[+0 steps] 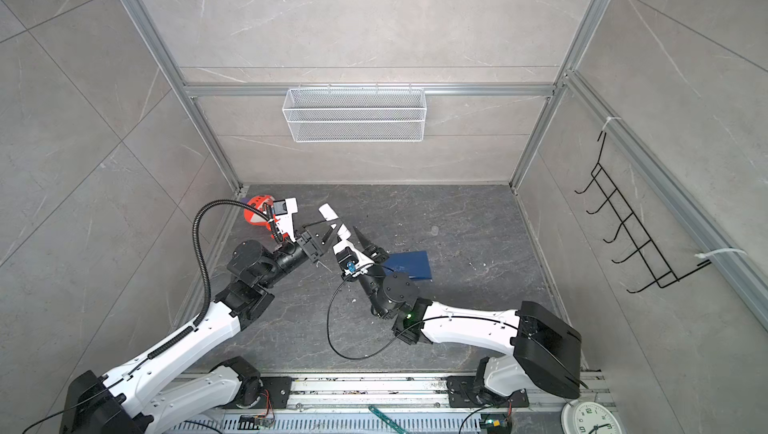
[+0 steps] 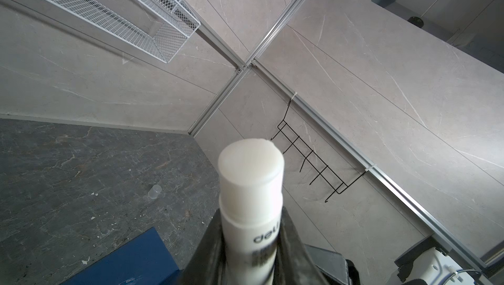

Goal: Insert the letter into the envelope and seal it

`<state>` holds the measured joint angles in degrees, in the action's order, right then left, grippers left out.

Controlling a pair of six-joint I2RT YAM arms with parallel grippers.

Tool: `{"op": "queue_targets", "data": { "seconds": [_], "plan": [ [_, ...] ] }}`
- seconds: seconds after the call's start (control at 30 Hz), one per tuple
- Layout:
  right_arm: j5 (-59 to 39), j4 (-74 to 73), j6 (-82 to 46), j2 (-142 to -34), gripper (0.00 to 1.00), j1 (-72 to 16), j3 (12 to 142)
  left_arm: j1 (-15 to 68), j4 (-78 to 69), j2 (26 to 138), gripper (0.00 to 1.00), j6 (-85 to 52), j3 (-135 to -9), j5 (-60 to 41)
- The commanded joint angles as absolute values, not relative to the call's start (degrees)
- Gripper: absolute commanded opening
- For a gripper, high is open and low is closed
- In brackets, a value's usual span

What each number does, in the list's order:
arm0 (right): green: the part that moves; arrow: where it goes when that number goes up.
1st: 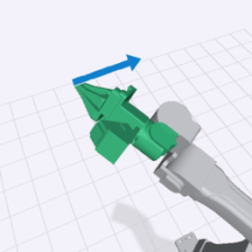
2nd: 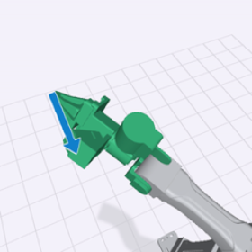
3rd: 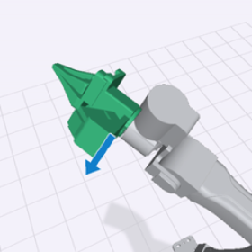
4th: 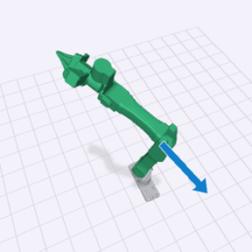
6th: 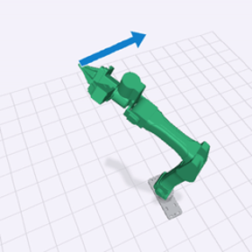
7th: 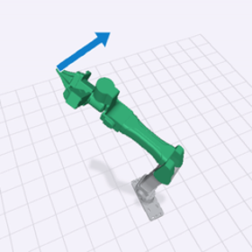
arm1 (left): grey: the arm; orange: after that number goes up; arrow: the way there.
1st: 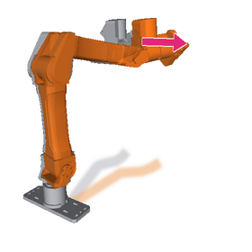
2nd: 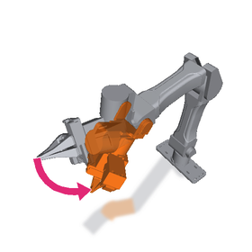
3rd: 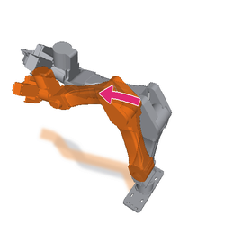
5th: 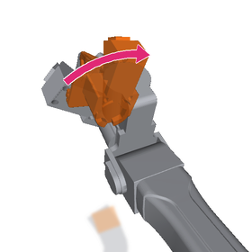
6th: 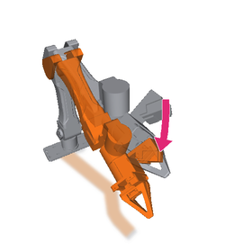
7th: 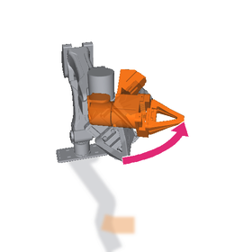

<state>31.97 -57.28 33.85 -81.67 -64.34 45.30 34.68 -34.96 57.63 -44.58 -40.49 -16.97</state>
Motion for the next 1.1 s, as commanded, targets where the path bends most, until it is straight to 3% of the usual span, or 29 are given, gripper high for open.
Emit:
{"op": "queue_targets", "data": {
  "seconds": [0.0,0.13,0.5,0.57,0.67,0.73,0.9,1.07],
  "plan": [
    [33.4,-58.1,32.2,-82.6,0.41,-64.6,47.6,34.5,-37.3,56.2,0.00,-44.6,-41.4,-16.7],
    [34.0,-58.0,31.1,-83.1,0.38,-64.5,48.1,34.4,-37.3,56.2,0.00,-44.5,-41.4,-16.8],
    [29.5,-52.9,24.6,-80.9,0.04,-63.2,48.4,34.5,-37.3,56.5,0.00,-44.4,-41.4,-17.3],
    [25.4,-49.7,19.3,-79.0,0.00,-61.6,48.2,34.5,-37.4,56.7,0.00,-44.0,-41.4,-17.6],
    [9.5,-44.9,1.1,-74.3,0.00,-53.7,46.6,34.4,-37.2,56.9,0.00,-42.9,-41.4,-18.6],
    [-3.5,-46.5,-12.8,-72.9,0.00,-46.7,45.4,34.5,-37.2,56.8,0.00,-41.6,-41.5,-19.6],
    [-23.7,-54.6,-37.4,-76.0,0.01,-37.0,46.3,34.4,-36.6,56.5,0.00,-39.2,-41.7,-21.0],
    [-30.6,-63.9,-47.2,-81.0,0.01,-35.1,47.8,34.4,-36.1,56.6,0.00,-38.6,-42.1,-21.4]
  ]
}}
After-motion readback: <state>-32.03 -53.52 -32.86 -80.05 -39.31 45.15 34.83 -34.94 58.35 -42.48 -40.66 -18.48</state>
